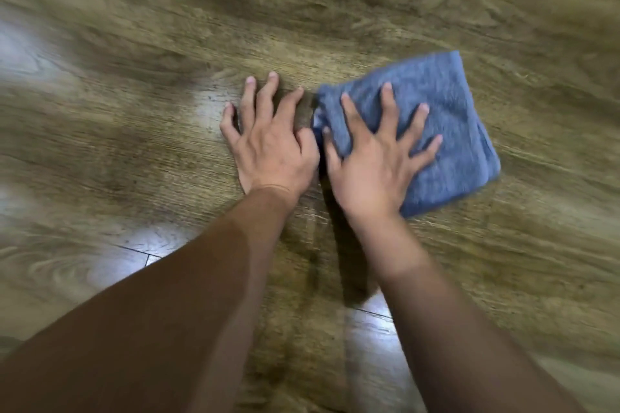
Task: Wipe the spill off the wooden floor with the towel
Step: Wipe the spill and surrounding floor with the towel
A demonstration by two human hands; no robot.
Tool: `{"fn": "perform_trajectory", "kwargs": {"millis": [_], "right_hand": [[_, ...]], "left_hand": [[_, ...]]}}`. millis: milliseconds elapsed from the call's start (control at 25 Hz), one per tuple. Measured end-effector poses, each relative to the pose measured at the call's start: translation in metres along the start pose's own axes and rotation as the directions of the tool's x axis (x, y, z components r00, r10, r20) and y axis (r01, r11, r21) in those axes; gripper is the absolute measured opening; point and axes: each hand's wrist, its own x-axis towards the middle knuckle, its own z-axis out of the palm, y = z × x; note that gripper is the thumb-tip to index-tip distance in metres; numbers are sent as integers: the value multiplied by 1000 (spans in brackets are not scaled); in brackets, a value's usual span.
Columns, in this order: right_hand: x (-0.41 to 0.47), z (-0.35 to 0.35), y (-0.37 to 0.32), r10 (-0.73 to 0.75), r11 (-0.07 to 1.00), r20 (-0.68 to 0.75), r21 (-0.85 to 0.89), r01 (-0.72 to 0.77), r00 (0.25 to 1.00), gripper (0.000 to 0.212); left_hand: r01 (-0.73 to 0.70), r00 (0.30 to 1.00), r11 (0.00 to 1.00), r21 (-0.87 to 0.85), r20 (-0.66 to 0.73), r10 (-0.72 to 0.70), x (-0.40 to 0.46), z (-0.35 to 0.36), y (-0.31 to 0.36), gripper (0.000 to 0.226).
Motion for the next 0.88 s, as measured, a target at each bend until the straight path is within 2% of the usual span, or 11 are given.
{"fn": "perform_trajectory", "kwargs": {"millis": [120, 200, 280, 360, 440, 600, 720, 880], "right_hand": [[58, -1, -9, -16, 1000, 5, -26, 16, 1000, 57], [76, 1, -11, -48, 998, 20, -39, 49, 999, 57], [80, 3, -9, -43, 998, -7, -36, 42, 999, 57], [78, 4, -8, -41, 998, -20, -40, 40, 999, 57], [77, 5, -9, -53, 997, -28, -52, 52, 998, 57], [73, 1, -10, -85, 996, -6, -16, 85, 996, 55], [42, -6, -5, -162, 987, 6, -4, 162, 987, 54], [-80, -4, 7, -293, 956, 8, 31, 293, 956, 63]], "left_hand": [[-11, 997, 999, 32, 73, 8, -3, -4, 5, 65], [-73, 989, 997, 36, 134, 68, 1, -10, -8, 63], [-122, 984, 979, 161, 145, 99, 6, -21, -48, 65], [20, 992, 960, 279, 112, -54, 3, -37, -93, 81], [134, 982, 939, 318, 85, -169, -4, -44, -115, 94], [110, 987, 953, 283, 85, -139, -1, -43, -113, 98], [117, 988, 951, 287, 68, -142, 1, -39, -115, 98], [111, 991, 949, 294, 39, -128, -1, -36, -117, 96]]}}
